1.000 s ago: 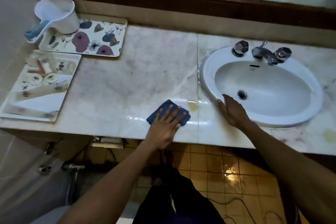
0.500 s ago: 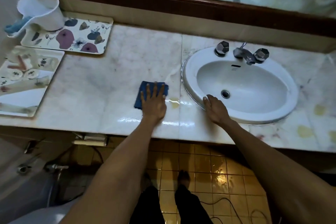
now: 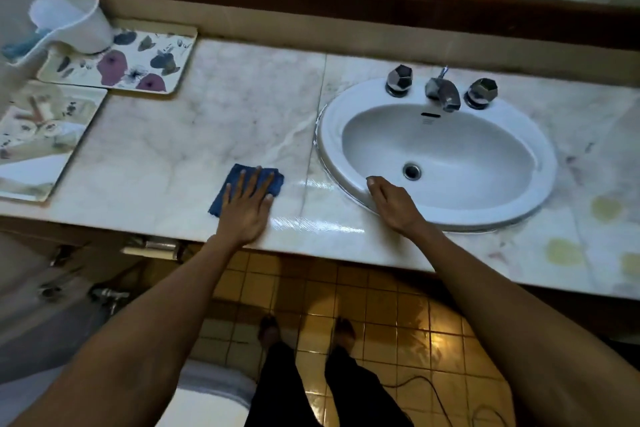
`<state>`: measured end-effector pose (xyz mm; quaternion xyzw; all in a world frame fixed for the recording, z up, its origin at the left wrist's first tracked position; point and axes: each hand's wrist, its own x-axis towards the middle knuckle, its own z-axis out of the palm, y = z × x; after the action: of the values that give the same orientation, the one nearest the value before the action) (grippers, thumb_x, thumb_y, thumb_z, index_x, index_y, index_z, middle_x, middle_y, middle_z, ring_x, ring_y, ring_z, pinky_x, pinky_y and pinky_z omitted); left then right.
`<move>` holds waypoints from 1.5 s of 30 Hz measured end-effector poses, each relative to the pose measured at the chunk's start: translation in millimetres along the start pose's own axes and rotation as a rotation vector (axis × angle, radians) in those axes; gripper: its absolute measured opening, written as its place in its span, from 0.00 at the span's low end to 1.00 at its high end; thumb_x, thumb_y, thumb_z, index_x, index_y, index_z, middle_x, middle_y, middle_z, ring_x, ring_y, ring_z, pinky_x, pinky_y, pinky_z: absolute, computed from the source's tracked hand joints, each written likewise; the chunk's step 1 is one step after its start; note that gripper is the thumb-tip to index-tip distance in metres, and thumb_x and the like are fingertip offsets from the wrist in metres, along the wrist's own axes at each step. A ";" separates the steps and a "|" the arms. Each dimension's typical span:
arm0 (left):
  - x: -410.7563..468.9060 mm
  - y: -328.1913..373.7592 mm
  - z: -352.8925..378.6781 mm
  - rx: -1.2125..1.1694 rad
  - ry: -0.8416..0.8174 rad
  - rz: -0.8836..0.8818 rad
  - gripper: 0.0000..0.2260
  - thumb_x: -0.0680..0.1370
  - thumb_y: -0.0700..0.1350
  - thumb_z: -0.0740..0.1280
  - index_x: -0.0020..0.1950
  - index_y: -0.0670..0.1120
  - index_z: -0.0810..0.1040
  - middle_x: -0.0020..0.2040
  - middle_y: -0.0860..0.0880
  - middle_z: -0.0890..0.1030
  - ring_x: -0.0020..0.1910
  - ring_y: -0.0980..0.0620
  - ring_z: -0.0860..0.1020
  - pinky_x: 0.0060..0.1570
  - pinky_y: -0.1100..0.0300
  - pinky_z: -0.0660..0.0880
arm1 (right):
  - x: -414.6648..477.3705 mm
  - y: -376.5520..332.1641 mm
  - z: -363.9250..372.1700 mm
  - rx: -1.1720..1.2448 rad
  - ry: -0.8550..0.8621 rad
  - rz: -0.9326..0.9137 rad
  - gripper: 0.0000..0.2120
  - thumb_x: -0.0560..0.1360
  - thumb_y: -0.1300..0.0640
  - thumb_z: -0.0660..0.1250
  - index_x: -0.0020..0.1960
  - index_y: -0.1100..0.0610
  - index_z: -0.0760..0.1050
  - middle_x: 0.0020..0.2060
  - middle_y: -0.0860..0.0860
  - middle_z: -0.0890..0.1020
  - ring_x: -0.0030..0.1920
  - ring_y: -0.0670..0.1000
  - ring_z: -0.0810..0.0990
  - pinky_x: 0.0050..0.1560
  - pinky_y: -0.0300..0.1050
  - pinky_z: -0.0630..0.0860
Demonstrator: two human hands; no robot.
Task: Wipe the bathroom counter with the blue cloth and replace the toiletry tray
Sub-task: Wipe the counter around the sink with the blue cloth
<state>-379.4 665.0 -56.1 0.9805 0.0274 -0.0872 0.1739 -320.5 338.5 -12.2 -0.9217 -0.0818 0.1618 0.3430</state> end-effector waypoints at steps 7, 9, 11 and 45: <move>25.9 114.6 38.4 -0.065 0.066 -0.188 0.26 0.85 0.55 0.45 0.83 0.53 0.45 0.83 0.47 0.47 0.81 0.43 0.42 0.78 0.39 0.39 | -13.0 33.5 -16.1 -0.081 -0.033 -0.067 0.17 0.85 0.47 0.50 0.59 0.55 0.74 0.48 0.54 0.82 0.48 0.58 0.78 0.49 0.52 0.72; -0.9 146.1 55.0 -0.025 0.062 -0.075 0.26 0.86 0.55 0.46 0.83 0.53 0.45 0.83 0.49 0.46 0.81 0.44 0.42 0.78 0.41 0.40 | -15.2 37.5 -12.1 -0.104 0.008 -0.090 0.17 0.85 0.47 0.50 0.55 0.53 0.74 0.46 0.53 0.81 0.46 0.57 0.78 0.48 0.53 0.73; -33.0 152.3 60.9 0.009 0.030 0.066 0.25 0.86 0.55 0.47 0.82 0.55 0.44 0.83 0.52 0.44 0.81 0.47 0.40 0.78 0.43 0.40 | -16.1 35.0 -7.7 -0.128 0.058 -0.098 0.17 0.84 0.46 0.48 0.52 0.52 0.73 0.45 0.51 0.81 0.45 0.57 0.78 0.48 0.54 0.74; -65.3 268.7 121.5 0.137 -0.139 0.563 0.25 0.85 0.55 0.47 0.82 0.56 0.46 0.83 0.51 0.46 0.81 0.47 0.40 0.79 0.42 0.43 | -123.6 156.3 -83.7 -0.418 0.268 0.057 0.24 0.81 0.51 0.49 0.73 0.56 0.69 0.74 0.53 0.70 0.74 0.58 0.66 0.73 0.57 0.63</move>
<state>-440.7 369.3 -66.2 0.9508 -0.2634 -0.1041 0.1258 -400.1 138.0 -25.6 -0.9877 -0.0413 0.0273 0.1481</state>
